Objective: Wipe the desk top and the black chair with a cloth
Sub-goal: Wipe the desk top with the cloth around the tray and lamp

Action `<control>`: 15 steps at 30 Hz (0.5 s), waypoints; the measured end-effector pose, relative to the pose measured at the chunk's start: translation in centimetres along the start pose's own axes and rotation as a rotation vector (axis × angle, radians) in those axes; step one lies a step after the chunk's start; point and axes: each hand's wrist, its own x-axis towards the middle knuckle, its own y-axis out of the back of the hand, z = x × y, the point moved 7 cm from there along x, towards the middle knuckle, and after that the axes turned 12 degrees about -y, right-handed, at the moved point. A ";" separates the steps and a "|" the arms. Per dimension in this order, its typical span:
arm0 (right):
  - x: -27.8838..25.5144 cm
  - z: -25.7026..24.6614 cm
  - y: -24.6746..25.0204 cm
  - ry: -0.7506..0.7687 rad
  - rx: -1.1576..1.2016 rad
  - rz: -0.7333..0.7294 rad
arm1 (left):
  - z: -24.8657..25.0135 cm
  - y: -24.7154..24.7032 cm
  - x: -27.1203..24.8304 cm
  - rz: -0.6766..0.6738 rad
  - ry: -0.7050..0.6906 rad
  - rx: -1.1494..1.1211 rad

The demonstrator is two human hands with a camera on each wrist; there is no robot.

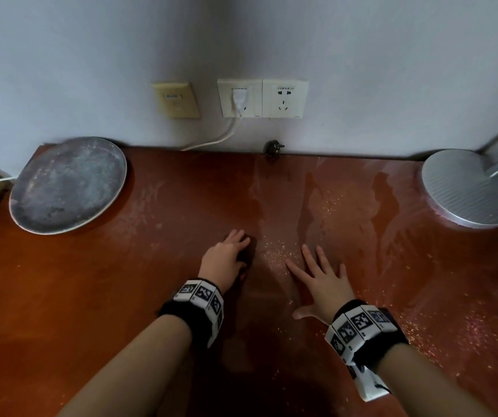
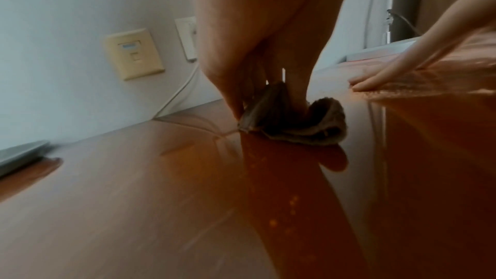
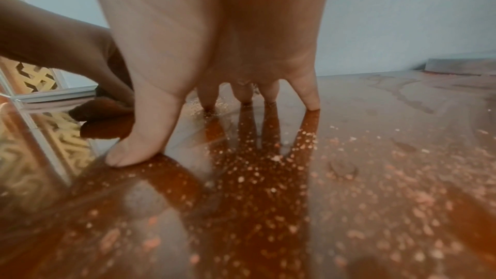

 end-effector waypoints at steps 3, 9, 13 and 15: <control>0.0 0.0 0.0 0.001 0.009 0.002 | 2.4 -1.6 -1.0 -0.063 -0.133 0.004; -0.1 -0.1 0.0 0.006 0.001 0.008 | 5.1 -4.0 -3.3 -0.150 -0.428 -0.042; -0.2 -0.1 0.0 0.012 0.004 -0.005 | -1.9 0.2 1.1 0.047 -0.054 -0.025; -0.2 -0.1 0.0 0.011 0.004 -0.007 | -4.2 1.5 2.6 0.042 0.067 0.004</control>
